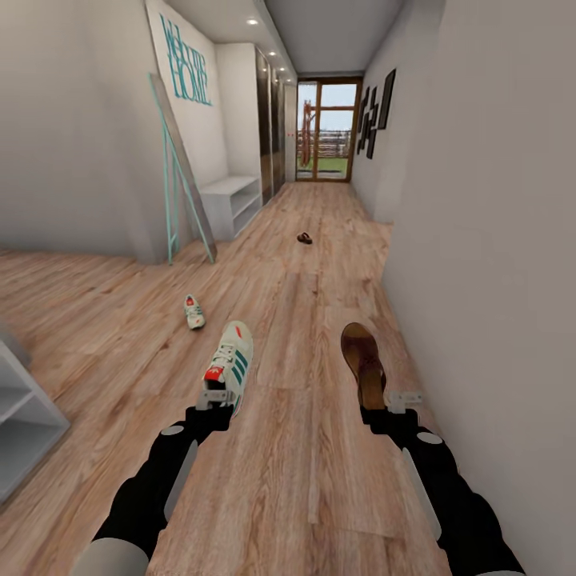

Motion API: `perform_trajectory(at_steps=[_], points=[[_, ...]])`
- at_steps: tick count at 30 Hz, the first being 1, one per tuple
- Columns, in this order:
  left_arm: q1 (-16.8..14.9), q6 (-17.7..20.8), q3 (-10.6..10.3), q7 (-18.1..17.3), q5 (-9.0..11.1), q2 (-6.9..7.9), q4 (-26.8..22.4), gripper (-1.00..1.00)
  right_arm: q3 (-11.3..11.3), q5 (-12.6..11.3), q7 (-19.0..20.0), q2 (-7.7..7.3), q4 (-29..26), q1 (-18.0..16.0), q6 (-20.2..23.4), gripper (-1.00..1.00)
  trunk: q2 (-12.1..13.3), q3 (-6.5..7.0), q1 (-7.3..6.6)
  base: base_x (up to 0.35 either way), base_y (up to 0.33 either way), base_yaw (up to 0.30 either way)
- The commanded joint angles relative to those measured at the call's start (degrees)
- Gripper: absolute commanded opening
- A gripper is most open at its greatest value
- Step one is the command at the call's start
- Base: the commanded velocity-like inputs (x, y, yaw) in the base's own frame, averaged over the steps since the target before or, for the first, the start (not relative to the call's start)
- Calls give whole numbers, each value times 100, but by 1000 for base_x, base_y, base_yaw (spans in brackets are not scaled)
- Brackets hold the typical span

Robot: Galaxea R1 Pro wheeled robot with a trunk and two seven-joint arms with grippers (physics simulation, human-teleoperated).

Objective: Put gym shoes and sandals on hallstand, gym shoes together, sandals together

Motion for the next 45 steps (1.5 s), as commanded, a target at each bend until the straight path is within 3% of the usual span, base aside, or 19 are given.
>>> perform_trajectory(at_steps=[1,10,45], points=[[-3,28,4,-19,-8,-2,-5,-100,1,-18,-16,-1,-9,-1,35,-100,-2,-3,-1,0,-13,287],[-3,-183,4,-19,-8,-2,9,-100,1,-19,-13,0,-5,-1,36,-100,-2,18,-1,0,-2,287],[-3,-190,4,-19,-8,-29,10,-100,1,-18,-12,-1,-12,-1,34,-100,-2,57,-1,9,-39,293]])
